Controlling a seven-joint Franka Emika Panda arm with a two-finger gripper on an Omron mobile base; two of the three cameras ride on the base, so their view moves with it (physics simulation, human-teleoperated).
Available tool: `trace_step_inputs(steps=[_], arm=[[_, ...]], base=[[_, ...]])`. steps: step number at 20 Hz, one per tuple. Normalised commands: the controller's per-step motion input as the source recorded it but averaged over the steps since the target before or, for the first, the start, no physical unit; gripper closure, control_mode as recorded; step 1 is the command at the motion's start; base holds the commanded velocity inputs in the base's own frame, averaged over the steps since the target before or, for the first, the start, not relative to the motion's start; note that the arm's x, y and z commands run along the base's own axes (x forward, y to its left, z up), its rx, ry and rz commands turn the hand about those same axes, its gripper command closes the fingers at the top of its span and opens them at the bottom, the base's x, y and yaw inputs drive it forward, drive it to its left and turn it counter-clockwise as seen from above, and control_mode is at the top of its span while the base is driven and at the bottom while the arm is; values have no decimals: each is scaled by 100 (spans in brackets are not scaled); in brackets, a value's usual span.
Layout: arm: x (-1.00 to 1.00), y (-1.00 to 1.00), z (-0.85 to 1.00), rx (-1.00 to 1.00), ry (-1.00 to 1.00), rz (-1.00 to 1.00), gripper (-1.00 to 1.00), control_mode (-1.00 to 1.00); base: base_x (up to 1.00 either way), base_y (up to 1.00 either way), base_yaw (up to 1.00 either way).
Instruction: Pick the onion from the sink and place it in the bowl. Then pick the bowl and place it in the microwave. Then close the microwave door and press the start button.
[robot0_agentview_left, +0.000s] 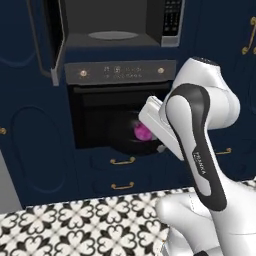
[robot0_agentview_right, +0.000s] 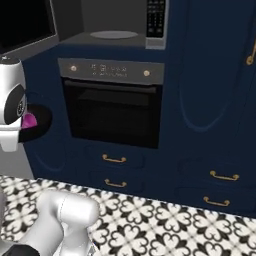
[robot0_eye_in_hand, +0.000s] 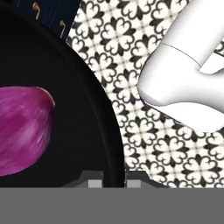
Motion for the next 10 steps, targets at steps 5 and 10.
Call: trace_step_inputs(steps=[5, 10], arm=[[0, 0, 0, 0, 0, 0, 100, 100], [0, 0, 0, 0, 0, 0, 100, 100]], base=[[64, -41, 20], [76, -22, 16]])
